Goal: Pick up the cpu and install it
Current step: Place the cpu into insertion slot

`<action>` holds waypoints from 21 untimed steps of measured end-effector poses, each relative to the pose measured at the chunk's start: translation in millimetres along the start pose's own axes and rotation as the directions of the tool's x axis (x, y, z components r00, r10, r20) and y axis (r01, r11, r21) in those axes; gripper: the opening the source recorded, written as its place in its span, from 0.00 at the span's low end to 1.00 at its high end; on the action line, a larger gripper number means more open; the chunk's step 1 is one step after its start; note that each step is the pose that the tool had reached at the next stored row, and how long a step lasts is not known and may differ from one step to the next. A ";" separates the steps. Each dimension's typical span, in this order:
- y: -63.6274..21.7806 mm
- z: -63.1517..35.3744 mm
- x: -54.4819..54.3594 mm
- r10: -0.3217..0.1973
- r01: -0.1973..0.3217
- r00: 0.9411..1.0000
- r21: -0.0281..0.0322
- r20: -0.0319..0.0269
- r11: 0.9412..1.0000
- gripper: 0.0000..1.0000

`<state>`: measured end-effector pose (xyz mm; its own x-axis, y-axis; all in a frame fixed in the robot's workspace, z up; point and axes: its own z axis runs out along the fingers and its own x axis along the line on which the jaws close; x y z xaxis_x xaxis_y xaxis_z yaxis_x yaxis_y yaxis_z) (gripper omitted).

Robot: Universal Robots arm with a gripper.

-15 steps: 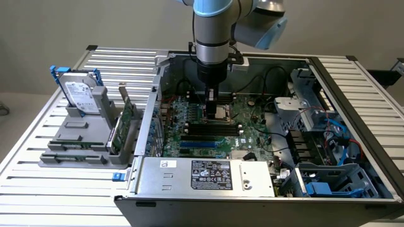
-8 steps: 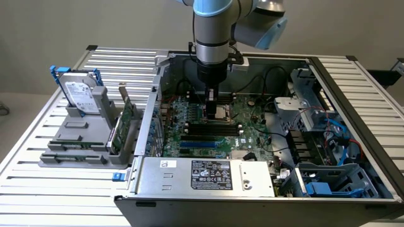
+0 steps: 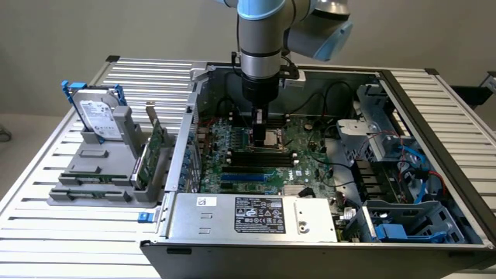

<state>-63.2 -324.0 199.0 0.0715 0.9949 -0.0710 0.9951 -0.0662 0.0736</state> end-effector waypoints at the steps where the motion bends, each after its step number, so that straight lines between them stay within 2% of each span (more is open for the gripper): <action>1: 0.0 0.0 0.0 0.000 0.000 1.000 0.000 0.001 1.000 0.62; 21: 0.0 0.2 0.0 -0.001 0.001 1.000 -0.001 0.015 1.000 0.62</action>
<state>-63.2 -324.0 198.9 0.0713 0.9937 -0.0860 0.9951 -0.0650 0.0746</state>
